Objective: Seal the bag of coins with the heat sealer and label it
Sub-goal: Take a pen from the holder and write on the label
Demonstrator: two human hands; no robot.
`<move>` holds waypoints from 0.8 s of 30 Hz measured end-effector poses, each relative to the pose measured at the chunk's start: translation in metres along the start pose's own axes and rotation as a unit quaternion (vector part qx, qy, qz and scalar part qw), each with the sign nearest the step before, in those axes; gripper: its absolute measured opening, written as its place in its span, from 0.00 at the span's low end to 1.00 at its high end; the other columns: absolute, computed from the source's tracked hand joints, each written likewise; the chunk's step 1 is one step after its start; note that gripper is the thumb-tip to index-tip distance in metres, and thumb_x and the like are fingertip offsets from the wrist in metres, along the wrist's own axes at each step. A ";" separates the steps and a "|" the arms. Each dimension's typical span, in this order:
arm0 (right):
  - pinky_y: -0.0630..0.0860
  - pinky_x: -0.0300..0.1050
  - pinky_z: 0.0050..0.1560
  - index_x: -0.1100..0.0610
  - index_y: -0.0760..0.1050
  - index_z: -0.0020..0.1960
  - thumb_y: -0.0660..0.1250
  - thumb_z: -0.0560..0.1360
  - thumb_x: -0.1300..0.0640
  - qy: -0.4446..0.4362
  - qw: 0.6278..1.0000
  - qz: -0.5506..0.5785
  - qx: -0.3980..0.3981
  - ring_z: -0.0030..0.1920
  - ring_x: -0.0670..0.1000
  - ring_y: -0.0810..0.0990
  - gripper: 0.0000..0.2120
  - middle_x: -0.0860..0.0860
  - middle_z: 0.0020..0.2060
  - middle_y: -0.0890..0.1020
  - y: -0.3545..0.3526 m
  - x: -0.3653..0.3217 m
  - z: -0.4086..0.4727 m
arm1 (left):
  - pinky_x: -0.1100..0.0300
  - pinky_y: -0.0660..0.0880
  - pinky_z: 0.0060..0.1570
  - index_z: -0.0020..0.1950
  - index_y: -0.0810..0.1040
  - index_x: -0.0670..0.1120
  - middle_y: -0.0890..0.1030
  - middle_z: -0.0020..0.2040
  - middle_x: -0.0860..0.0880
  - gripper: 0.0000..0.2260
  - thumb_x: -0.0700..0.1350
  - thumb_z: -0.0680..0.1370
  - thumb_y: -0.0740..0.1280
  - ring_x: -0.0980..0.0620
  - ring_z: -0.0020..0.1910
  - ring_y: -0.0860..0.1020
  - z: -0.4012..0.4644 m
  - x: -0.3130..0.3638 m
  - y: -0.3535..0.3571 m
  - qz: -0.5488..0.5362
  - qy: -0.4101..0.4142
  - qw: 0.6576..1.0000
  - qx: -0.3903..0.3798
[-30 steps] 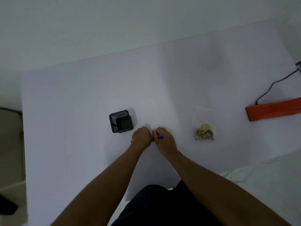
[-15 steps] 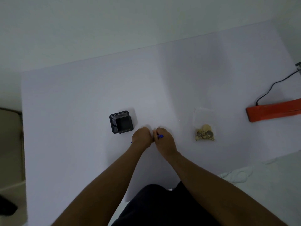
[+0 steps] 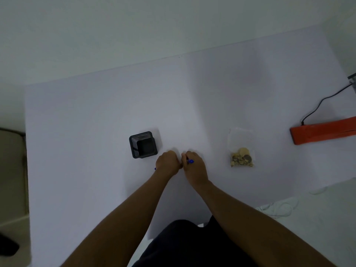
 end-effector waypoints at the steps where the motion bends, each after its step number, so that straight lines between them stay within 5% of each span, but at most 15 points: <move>1: 0.67 0.37 0.34 0.52 0.64 0.34 0.62 0.81 0.63 -0.002 1.000 -0.004 -0.003 0.30 0.46 0.67 0.19 0.46 0.30 0.69 0.000 0.000 -0.001 | 0.53 0.81 0.44 0.46 0.81 0.43 0.83 0.41 0.45 0.13 0.52 0.72 0.74 0.47 0.41 0.82 0.000 0.000 0.000 0.000 0.000 1.000 0.001; 10: 0.66 0.34 0.34 0.55 0.67 0.34 0.63 0.81 0.61 0.022 1.000 -0.004 -0.003 0.30 0.48 0.68 0.17 0.50 0.30 0.71 -0.001 -0.001 0.001 | 0.53 0.81 0.43 0.45 0.81 0.42 0.83 0.40 0.45 0.13 0.52 0.72 0.74 0.47 0.40 0.82 0.000 0.000 0.000 -0.009 -0.001 1.000 -0.001; 16: 0.70 0.42 0.36 0.61 0.70 0.36 0.62 0.82 0.59 0.051 0.999 -0.004 -0.018 0.32 0.52 0.72 0.16 0.53 0.32 0.73 -0.002 0.002 0.003 | 0.52 0.81 0.45 0.45 0.82 0.43 0.83 0.40 0.46 0.13 0.52 0.71 0.74 0.47 0.41 0.82 0.002 -0.001 0.001 -0.014 0.000 1.000 -0.002; 20: 0.66 0.37 0.35 0.57 0.69 0.35 0.61 0.82 0.60 0.044 0.999 -0.018 -0.024 0.32 0.49 0.70 0.16 0.51 0.32 0.73 -0.003 -0.001 0.002 | 0.52 0.81 0.45 0.44 0.82 0.42 0.83 0.40 0.45 0.12 0.51 0.71 0.75 0.47 0.40 0.82 0.002 -0.001 0.002 -0.013 0.000 1.000 -0.001; 24: 0.71 0.42 0.36 0.54 0.69 0.35 0.62 0.82 0.59 0.026 0.998 -0.023 -0.046 0.32 0.50 0.72 0.16 0.51 0.32 0.74 -0.001 -0.001 -0.001 | 0.53 0.81 0.44 0.45 0.81 0.43 0.83 0.41 0.45 0.12 0.50 0.71 0.75 0.47 0.40 0.82 0.002 -0.001 0.002 -0.010 -0.001 1.000 0.003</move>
Point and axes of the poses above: each hand's wrist, its own z-axis towards the middle knuckle, its own y-axis out of the palm, x = y × z, the point moved 2 cm from there along z, towards the middle knuckle
